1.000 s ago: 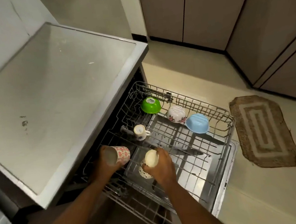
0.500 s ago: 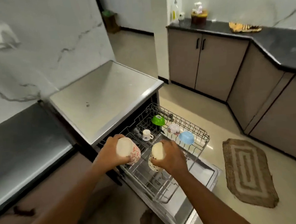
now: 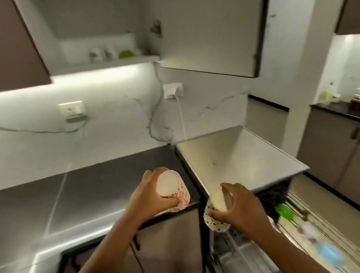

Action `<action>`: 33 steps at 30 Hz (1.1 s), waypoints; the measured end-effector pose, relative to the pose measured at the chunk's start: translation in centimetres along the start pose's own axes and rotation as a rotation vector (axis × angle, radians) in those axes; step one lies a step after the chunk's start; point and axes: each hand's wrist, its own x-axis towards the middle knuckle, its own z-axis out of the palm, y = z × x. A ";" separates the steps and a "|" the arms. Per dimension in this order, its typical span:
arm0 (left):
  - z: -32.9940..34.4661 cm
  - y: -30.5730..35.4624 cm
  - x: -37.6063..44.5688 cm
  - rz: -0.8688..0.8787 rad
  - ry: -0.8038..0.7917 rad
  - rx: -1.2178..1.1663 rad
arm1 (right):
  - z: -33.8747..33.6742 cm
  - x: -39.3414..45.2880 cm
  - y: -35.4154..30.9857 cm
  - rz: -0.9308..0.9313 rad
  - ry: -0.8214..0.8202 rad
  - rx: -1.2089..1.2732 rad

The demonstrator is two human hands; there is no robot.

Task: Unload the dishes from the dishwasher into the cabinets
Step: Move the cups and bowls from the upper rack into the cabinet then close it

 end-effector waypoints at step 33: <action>-40.7 -9.3 36.9 -0.004 0.577 0.411 | -11.1 48.1 -46.2 -0.558 0.323 0.133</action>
